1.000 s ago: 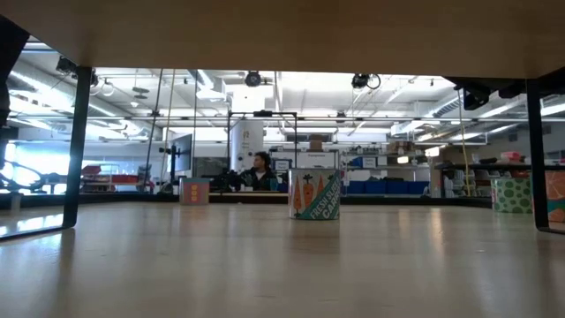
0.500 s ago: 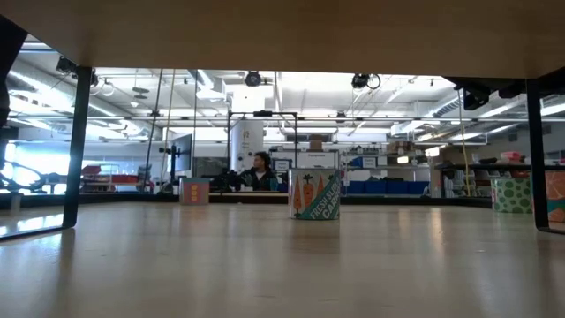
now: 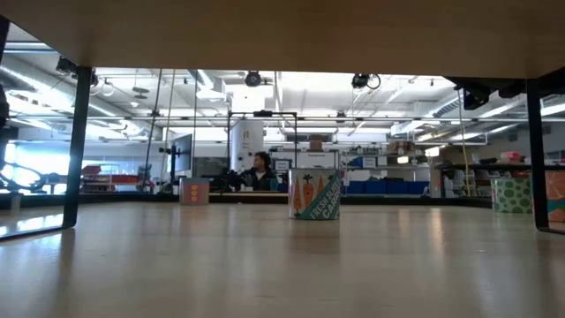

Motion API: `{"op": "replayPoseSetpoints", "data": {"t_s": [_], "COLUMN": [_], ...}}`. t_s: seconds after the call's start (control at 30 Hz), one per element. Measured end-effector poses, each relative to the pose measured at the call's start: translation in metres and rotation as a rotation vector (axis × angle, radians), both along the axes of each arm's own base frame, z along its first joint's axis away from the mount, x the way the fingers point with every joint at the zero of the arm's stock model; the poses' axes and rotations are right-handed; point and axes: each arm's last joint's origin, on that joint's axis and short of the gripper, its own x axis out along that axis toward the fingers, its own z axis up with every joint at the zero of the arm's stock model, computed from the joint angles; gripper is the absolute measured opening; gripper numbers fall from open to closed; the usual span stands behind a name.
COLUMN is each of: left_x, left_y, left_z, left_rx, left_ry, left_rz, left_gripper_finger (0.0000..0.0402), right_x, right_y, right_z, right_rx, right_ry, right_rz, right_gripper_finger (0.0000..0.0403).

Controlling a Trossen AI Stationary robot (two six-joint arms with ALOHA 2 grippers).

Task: Pick and place cans onto a shelf
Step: Put the canned peaches on the shelf aligned with the other canned peaches

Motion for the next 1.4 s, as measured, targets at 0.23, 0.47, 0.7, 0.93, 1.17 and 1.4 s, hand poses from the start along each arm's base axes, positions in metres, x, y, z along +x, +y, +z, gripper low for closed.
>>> {"op": "replayPoseSetpoints", "data": {"t_s": [0.23, 0.47, 0.7, 0.93, 1.17, 1.4], "left_x": [-0.047, -0.047, -0.043, -0.052, -0.057, -0.053], "left_y": [-0.008, -0.021, 0.003, 0.024, 0.023, 0.021], "left_z": [0.021, 0.016, -0.021, -0.116, -0.176, -0.195], "left_rx": [-0.091, -0.058, -0.051, -0.143, -0.118, -0.055], "left_ry": [-0.074, -0.168, -0.052, -0.066, -0.277, -0.332], "left_rz": [0.029, -0.12, -0.104, -0.015, -0.005, -0.14], "left_gripper_finger": [0.035, 0.035, 0.035, 0.035, 0.035, 0.035], "right_x": [0.0, 0.0, 0.0, 0.0, 0.0, 0.0], "right_y": [0.0, 0.0, 0.0, 0.0, 0.0, 0.0], "right_z": [0.0, 0.001, 0.001, 0.0, 0.0, 0.001], "right_rx": [0.0, 0.0, 0.0, 0.0, 0.0, 0.0], "right_ry": [-0.001, -0.005, -0.006, -0.005, -0.006, -0.006], "right_rz": [0.0, 0.0, 0.0, 0.0, 0.0, 0.0], "right_gripper_finger": [0.0047, 0.0047, 0.0047, 0.0047, 0.0047, 0.0047]}}
